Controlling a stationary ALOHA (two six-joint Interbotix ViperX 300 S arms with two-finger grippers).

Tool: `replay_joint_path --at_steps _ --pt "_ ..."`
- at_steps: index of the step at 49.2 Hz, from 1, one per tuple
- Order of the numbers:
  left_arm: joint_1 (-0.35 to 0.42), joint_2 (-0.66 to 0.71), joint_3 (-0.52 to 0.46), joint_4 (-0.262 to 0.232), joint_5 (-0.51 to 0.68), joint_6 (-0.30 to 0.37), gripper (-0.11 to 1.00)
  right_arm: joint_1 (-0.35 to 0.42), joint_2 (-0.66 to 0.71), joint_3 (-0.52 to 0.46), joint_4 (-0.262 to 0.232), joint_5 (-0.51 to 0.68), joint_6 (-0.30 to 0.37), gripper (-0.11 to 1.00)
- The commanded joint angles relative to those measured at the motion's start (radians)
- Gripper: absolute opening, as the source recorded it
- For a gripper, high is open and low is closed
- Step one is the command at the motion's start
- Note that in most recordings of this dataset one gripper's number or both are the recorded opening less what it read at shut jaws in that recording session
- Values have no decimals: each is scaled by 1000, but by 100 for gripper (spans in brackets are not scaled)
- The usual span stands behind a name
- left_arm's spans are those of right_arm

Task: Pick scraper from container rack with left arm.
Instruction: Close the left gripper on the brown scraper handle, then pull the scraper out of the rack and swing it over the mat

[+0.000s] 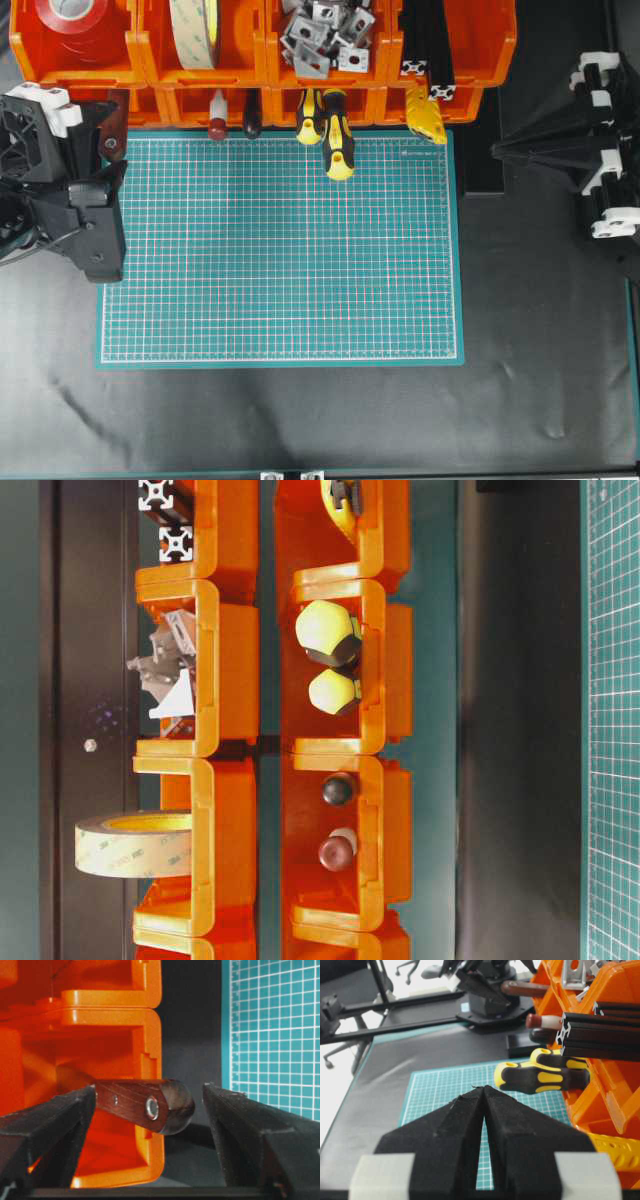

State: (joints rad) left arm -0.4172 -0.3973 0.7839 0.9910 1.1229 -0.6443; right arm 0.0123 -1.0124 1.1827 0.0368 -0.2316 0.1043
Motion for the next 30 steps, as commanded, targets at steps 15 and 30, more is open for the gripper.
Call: replay_joint_path --at_steps 15,30 --pt "-6 -5 -38 5 0 8 33 2 0 -21 2 -9 0 -1" --pt "-83 -6 -124 5 163 54 29 2 -11 -21 2 -6 0 -1"
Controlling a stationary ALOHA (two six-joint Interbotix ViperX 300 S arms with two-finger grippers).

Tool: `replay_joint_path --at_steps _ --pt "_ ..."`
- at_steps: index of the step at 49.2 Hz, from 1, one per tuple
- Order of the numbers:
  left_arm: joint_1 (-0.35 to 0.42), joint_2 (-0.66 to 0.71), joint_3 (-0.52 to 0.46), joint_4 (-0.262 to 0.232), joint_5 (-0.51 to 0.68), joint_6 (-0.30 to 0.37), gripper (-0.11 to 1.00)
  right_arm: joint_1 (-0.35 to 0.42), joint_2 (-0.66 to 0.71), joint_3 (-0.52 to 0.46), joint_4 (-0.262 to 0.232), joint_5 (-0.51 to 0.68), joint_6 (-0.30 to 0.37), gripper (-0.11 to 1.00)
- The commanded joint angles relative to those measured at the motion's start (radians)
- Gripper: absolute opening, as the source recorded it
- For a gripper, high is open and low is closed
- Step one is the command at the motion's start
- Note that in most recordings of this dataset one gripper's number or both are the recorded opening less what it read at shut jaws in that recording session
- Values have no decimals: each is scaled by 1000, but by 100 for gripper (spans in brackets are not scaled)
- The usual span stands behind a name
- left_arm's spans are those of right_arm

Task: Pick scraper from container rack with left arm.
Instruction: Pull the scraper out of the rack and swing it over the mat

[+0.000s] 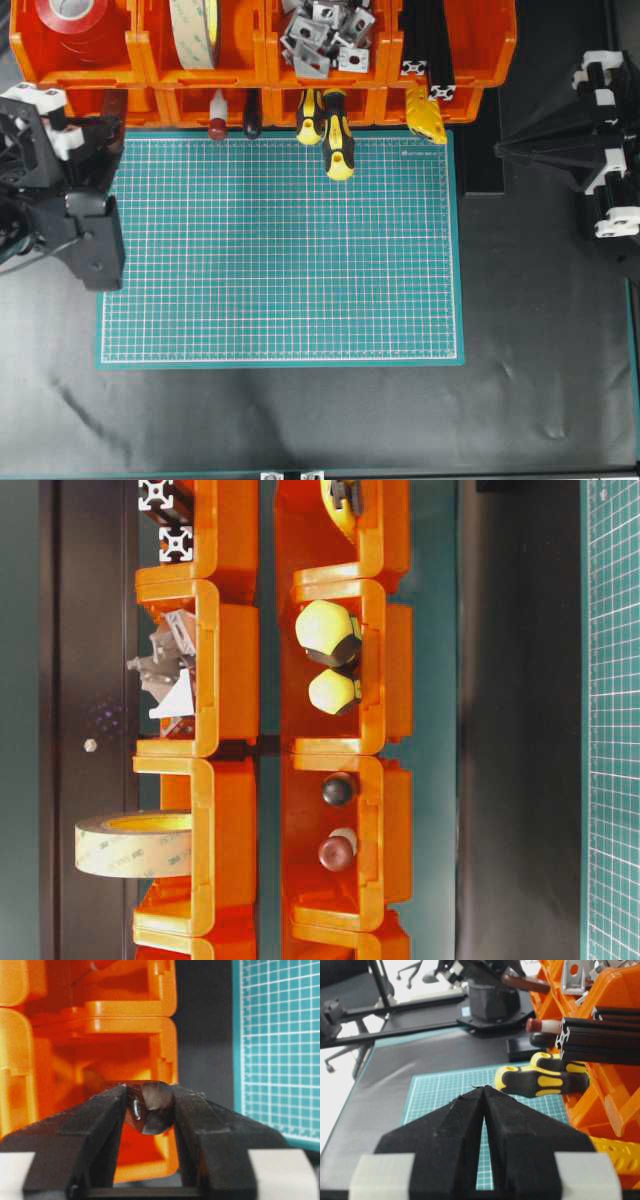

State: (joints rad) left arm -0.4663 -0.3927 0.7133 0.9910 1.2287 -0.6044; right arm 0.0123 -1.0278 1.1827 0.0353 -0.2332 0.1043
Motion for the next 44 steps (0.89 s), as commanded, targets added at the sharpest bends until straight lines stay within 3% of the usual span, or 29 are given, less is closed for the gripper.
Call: replay_joint_path --at_steps 1,15,27,37,44 --pt "-44 -11 -64 5 71 18 29 2 5 -21 3 -5 0 -1" --pt "-201 -5 -232 5 215 49 20 2 2 -21 0 -3 -5 -1" --pt "-350 40 -379 5 310 152 20 21 -2 -21 -2 3 -8 -1" --pt "-402 153 -503 5 275 301 20 26 -3 -21 -3 6 -8 -1" --pt "-387 227 -558 5 149 394 20 28 -5 -20 -3 15 -6 -1"
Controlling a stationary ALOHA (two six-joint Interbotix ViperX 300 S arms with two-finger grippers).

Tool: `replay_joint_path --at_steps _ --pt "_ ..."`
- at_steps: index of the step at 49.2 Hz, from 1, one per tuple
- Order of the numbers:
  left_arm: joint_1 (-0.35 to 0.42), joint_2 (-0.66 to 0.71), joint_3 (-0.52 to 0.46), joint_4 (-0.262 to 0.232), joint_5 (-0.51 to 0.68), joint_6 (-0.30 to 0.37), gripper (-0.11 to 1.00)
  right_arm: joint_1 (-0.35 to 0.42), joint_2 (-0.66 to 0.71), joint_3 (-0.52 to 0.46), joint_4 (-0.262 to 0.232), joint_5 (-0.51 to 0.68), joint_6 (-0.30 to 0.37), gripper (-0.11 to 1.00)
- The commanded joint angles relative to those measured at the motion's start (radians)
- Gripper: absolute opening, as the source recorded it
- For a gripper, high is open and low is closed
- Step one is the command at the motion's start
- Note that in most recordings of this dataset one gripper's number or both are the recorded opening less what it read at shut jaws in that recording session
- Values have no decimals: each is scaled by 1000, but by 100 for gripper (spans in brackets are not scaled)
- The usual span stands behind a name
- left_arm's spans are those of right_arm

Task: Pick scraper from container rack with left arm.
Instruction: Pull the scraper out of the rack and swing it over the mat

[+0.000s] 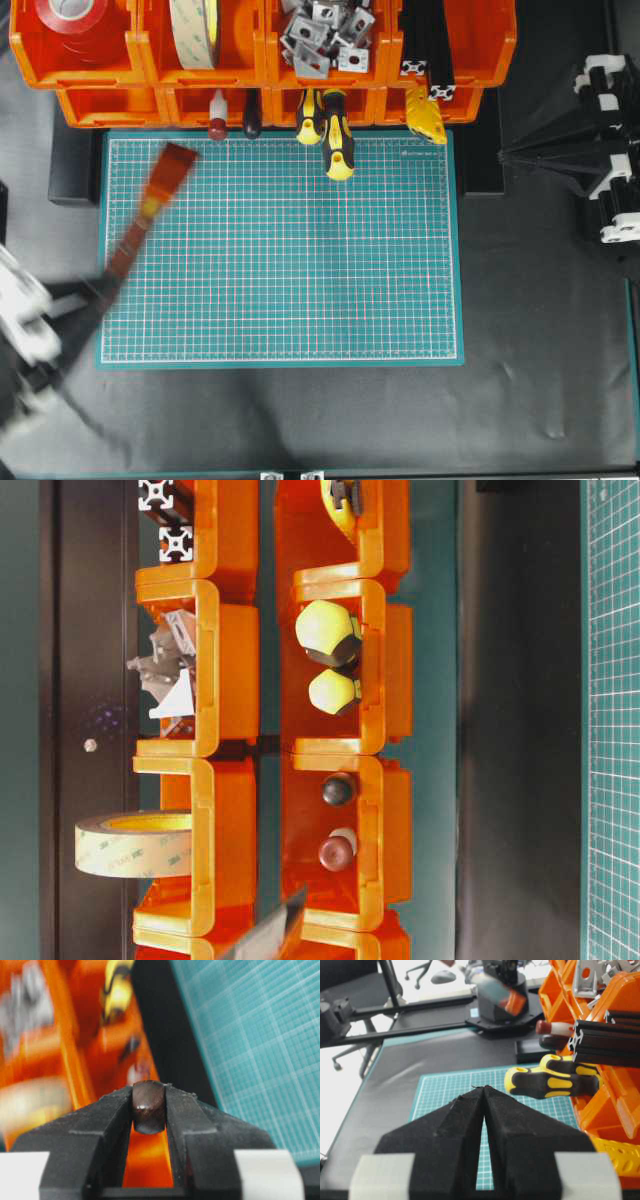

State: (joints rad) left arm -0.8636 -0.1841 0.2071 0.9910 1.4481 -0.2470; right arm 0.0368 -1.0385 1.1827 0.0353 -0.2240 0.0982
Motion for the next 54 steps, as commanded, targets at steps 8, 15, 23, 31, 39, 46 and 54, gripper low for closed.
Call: replay_joint_path --at_steps 8,15,23,31,39,46,54 --pt "80 49 -31 5 -229 38 20 2 3 -21 -3 8 0 -1" --pt "156 66 8 5 -410 38 20 2 -5 -21 -3 8 3 -1" --pt "256 95 89 5 -611 37 20 2 -21 -25 -2 12 6 -1" --pt "367 117 183 5 -744 9 20 2 -41 -32 -2 38 6 -1" --pt "417 118 221 5 -784 -5 20 2 -58 -41 -2 67 6 -1" --pt "426 117 232 5 -782 -5 20 2 -61 -43 -3 77 6 -1" --pt "428 120 249 5 -787 -17 20 0 -63 -43 -2 77 6 -1"
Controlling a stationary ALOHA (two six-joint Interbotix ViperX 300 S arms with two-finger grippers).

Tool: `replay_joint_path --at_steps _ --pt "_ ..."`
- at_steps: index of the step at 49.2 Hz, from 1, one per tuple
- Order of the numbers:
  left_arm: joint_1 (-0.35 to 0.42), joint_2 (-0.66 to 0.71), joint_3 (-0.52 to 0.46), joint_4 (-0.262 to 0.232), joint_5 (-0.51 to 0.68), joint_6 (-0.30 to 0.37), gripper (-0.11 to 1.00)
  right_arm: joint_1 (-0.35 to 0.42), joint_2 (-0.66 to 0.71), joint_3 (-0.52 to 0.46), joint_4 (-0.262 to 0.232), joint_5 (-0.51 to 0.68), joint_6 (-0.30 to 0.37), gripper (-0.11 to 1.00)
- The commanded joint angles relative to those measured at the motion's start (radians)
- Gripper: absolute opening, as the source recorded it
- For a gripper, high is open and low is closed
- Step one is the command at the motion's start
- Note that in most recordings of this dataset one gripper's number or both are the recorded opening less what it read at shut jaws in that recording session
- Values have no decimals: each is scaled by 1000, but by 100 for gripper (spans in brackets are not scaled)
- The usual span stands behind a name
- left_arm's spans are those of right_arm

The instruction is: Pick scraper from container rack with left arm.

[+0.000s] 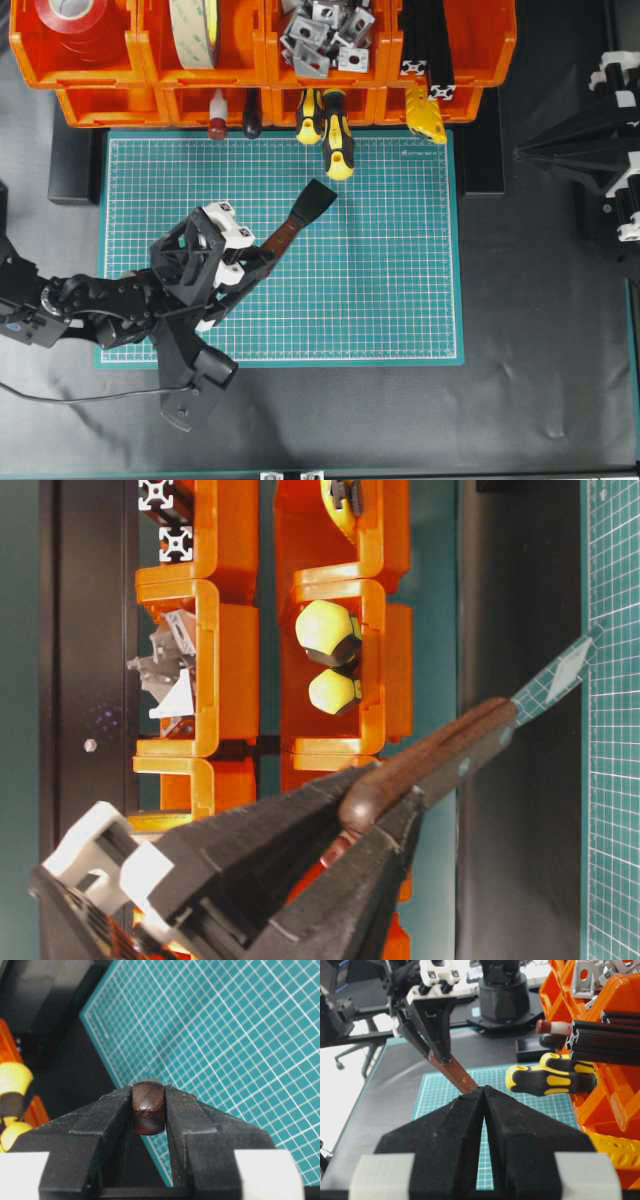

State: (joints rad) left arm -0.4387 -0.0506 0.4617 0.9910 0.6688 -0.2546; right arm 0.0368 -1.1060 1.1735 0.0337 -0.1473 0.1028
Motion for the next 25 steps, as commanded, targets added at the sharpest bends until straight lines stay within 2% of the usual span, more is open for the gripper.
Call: replay_joint_path --at_steps 1,25 --pt "3 -14 -6 5 -11 -12 20 0 5 -34 -2 0 2 -1" --pt "3 -9 -8 5 -28 -127 20 0 6 -34 0 0 2 -1"
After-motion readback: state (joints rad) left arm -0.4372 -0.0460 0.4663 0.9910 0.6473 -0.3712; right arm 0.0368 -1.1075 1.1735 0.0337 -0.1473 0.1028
